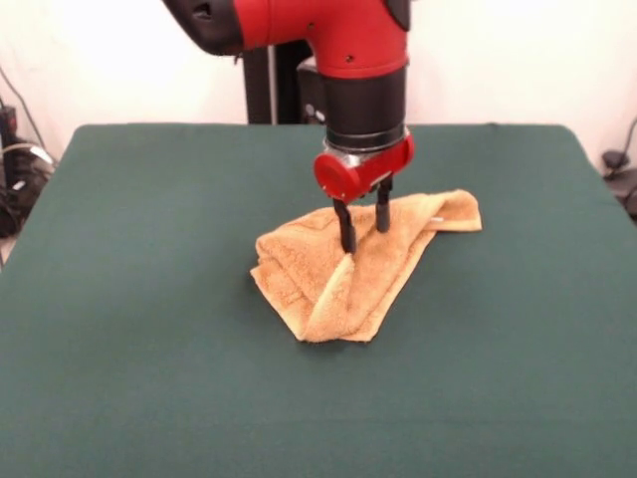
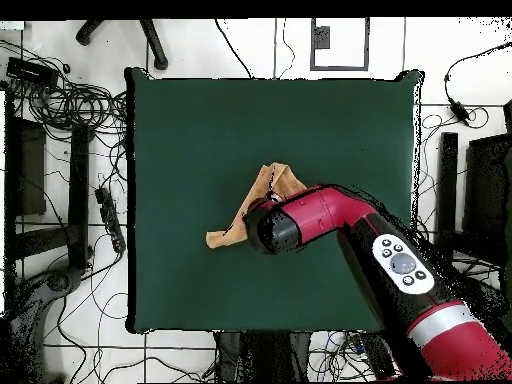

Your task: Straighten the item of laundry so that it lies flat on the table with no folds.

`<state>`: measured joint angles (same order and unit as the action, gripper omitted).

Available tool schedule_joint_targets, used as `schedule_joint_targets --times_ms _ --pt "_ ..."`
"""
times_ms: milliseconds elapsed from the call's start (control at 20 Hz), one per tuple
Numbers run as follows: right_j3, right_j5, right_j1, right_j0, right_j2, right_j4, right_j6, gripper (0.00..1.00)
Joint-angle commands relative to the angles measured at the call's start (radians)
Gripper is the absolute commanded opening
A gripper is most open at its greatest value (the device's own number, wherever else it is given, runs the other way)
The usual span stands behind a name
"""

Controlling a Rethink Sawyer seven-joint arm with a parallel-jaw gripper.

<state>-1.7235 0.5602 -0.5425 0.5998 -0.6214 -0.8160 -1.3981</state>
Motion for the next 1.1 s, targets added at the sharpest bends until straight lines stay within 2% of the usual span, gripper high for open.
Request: schedule_joint_targets --times_ms 50,1100 --pt "0.131 0.164 0.075 -0.012 -0.105 -0.013 0.347 1.0" --pt "0.254 0.314 0.111 -0.017 -0.162 0.012 0.52 1.0"
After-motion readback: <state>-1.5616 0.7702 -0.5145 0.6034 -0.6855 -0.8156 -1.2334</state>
